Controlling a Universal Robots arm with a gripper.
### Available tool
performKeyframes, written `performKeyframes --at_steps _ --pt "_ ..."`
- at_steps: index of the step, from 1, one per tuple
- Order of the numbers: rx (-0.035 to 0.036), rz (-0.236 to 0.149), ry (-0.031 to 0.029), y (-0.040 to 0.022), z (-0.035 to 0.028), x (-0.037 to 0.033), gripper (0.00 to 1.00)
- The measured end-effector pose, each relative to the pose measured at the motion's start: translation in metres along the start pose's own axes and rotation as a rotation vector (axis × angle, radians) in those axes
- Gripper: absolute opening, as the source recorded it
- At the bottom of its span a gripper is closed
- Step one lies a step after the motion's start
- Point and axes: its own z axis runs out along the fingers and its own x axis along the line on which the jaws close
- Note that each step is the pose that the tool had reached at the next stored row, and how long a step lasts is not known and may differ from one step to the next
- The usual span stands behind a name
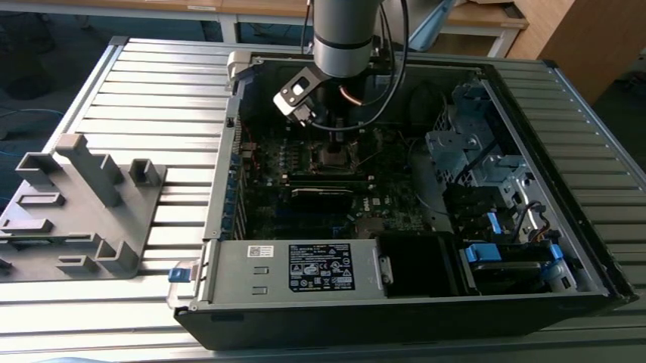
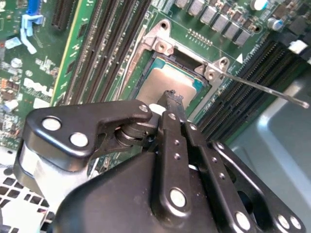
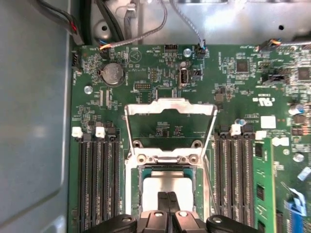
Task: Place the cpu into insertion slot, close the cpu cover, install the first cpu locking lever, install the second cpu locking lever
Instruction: 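Place the cpu into insertion slot, then close the cpu cover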
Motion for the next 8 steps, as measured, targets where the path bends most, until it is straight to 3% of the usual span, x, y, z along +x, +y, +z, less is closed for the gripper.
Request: performKeyframes --at_steps 8 --pt "0.0 0.0 0.0 0.0002 -0.003 0.0001 0.11"
